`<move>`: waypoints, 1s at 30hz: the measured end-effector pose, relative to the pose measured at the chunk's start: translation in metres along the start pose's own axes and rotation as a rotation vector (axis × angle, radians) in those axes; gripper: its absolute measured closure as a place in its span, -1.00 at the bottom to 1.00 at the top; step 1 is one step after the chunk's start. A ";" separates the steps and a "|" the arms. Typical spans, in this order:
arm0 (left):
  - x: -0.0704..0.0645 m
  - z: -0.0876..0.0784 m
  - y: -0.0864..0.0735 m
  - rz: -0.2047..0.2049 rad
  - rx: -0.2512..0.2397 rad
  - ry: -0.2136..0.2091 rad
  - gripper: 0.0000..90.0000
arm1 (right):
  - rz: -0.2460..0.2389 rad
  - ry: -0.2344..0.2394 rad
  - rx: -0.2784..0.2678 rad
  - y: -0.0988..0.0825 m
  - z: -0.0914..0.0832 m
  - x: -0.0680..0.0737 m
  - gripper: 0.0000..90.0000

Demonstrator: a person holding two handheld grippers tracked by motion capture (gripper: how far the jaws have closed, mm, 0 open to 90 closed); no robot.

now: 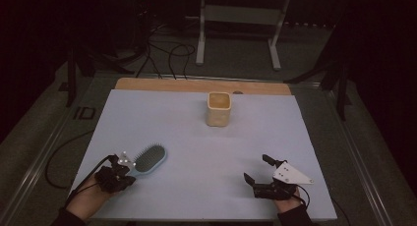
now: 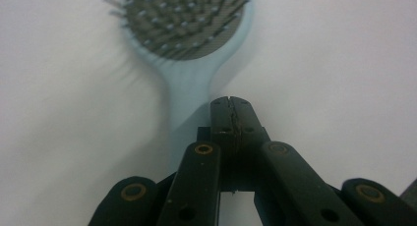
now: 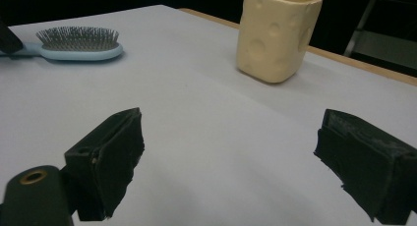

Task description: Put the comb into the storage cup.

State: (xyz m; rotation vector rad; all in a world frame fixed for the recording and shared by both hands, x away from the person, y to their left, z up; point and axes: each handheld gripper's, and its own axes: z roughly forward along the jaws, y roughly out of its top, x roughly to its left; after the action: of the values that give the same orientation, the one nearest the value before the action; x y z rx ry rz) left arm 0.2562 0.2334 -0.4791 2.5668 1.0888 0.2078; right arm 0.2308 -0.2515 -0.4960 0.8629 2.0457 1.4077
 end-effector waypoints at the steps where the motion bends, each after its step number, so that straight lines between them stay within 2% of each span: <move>1: 0.002 -0.001 -0.001 -0.004 0.002 0.009 1.00 | 0.002 0.000 0.000 0.000 0.000 0.000 -0.77; 7: 0.011 -0.003 -0.006 -0.027 0.002 0.028 1.00 | 0.003 0.003 -0.002 0.000 0.000 0.000 -0.77; 14: 0.021 -0.002 -0.005 -0.034 0.017 0.058 1.00 | 0.005 0.001 -0.001 0.000 0.001 0.000 -0.77; 24: 0.020 -0.015 -0.007 0.026 -0.005 0.018 1.00 | 0.005 0.002 -0.001 0.000 0.001 0.000 -0.77; 30: 0.024 -0.025 -0.006 0.040 -0.002 0.002 1.00 | 0.007 0.001 -0.001 0.000 0.001 0.000 -0.77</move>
State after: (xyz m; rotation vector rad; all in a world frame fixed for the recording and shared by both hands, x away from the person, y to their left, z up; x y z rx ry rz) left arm 0.2622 0.2612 -0.4576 2.5889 1.0385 0.2215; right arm 0.2316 -0.2508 -0.4965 0.8702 2.0443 1.4124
